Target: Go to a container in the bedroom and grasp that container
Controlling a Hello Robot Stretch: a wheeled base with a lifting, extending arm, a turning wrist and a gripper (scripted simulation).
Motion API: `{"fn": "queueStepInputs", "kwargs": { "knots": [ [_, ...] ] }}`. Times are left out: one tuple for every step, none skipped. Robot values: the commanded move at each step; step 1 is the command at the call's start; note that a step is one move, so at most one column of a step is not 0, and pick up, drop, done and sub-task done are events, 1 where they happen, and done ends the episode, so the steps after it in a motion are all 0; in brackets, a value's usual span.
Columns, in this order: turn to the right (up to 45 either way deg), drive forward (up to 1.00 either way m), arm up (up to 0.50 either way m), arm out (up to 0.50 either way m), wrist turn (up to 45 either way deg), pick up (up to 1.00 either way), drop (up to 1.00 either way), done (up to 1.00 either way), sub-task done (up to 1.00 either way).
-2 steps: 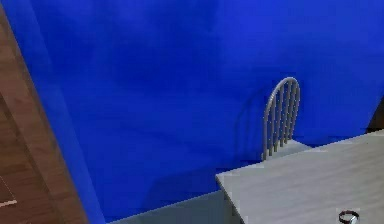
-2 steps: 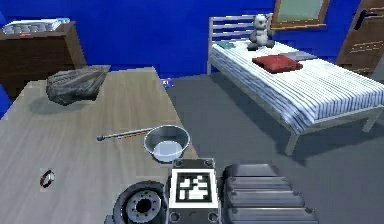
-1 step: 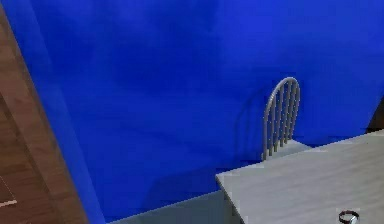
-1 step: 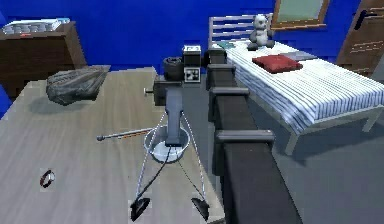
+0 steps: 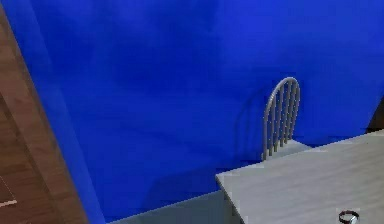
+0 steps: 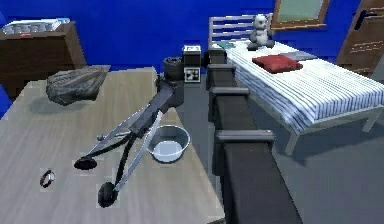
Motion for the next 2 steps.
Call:
{"fn": "queueStepInputs", "kwargs": {
  "knots": [
    [0.0, 0.0, 0.0, 0.0, 45.0, 0.0, 0.0, 0.0, 0.0],
    [0.0, 0.0, 0.0, 0.0, 45.0, 0.0, 0.0, 0.0, 0.0]
  ]
}}
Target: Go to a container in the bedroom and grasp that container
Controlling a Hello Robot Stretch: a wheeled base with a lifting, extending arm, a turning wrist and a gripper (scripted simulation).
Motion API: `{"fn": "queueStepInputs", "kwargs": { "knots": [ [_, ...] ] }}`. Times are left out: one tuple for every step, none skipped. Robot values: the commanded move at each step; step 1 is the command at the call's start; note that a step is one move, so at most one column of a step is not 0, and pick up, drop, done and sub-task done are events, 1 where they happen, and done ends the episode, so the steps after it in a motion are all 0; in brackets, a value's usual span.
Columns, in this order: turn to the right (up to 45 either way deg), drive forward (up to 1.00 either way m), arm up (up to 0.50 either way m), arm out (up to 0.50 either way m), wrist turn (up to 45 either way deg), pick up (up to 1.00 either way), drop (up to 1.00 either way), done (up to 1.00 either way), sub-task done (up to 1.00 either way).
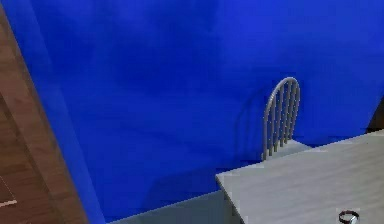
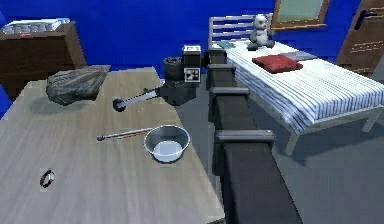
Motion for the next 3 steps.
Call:
{"fn": "queueStepInputs", "kwargs": {
  "knots": [
    [0.0, 0.0, 0.0, 0.0, 18.0, 0.0, 0.0, 0.0, 0.0],
    [0.0, 0.0, -0.26, 0.0, 0.0, 0.0, 0.0, 0.0, 0.0],
    [0.0, 0.0, 0.0, 0.0, 0.0, 1.0, 0.0, 0.0, 0.0]
  ]
}}
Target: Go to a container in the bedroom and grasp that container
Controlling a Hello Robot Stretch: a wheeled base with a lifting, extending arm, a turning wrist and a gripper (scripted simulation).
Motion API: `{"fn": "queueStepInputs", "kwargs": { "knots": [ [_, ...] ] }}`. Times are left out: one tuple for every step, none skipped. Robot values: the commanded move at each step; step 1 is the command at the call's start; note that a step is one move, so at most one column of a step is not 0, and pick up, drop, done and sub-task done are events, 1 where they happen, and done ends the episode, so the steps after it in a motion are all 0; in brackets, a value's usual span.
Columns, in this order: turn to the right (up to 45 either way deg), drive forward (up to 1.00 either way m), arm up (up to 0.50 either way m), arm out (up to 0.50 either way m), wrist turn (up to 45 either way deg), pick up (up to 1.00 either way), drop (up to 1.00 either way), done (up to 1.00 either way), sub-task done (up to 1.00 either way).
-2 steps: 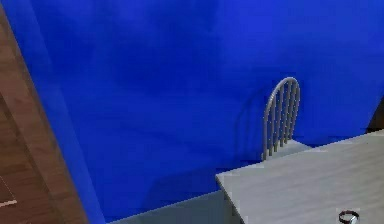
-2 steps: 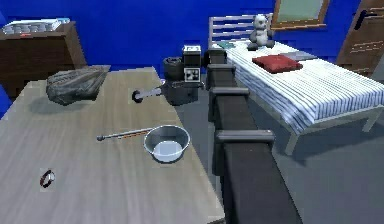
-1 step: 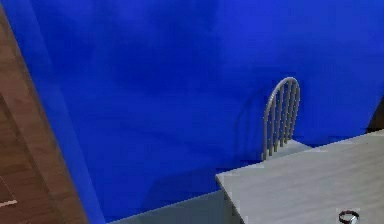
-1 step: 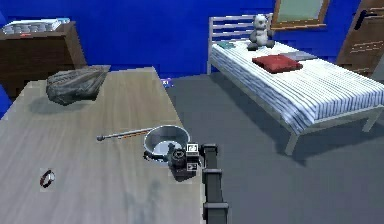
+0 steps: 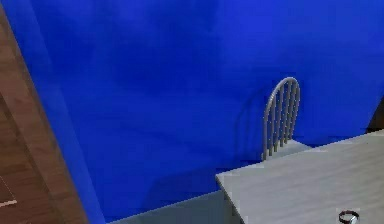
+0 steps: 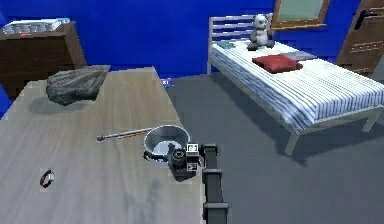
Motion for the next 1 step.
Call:
{"fn": "queueStepInputs", "kwargs": {
  "knots": [
    [0.0, 0.0, 0.1, 0.0, 0.0, 0.0, 0.0, 0.0, 0.0]
  ]
}}
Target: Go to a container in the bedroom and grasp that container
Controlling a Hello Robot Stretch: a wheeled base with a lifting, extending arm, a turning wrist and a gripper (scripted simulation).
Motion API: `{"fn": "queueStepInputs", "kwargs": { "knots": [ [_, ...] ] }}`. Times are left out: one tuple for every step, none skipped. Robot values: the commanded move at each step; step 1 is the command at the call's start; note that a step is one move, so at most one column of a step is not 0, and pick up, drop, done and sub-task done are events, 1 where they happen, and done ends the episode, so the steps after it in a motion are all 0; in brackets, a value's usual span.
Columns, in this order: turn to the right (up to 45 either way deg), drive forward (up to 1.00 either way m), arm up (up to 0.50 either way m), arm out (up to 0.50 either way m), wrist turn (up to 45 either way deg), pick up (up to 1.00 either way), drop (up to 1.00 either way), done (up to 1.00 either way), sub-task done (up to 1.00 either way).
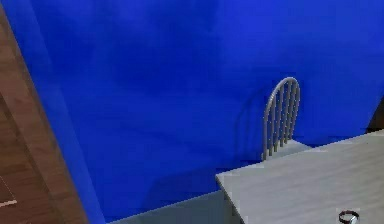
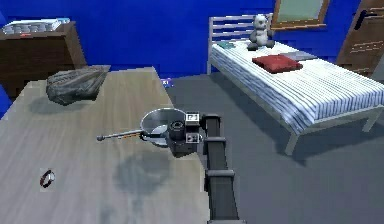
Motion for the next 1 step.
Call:
{"fn": "queueStepInputs", "kwargs": {
  "knots": [
    [0.0, 0.0, 0.0, 0.0, 0.0, 0.0, 0.0, 1.0, 0.0]
  ]
}}
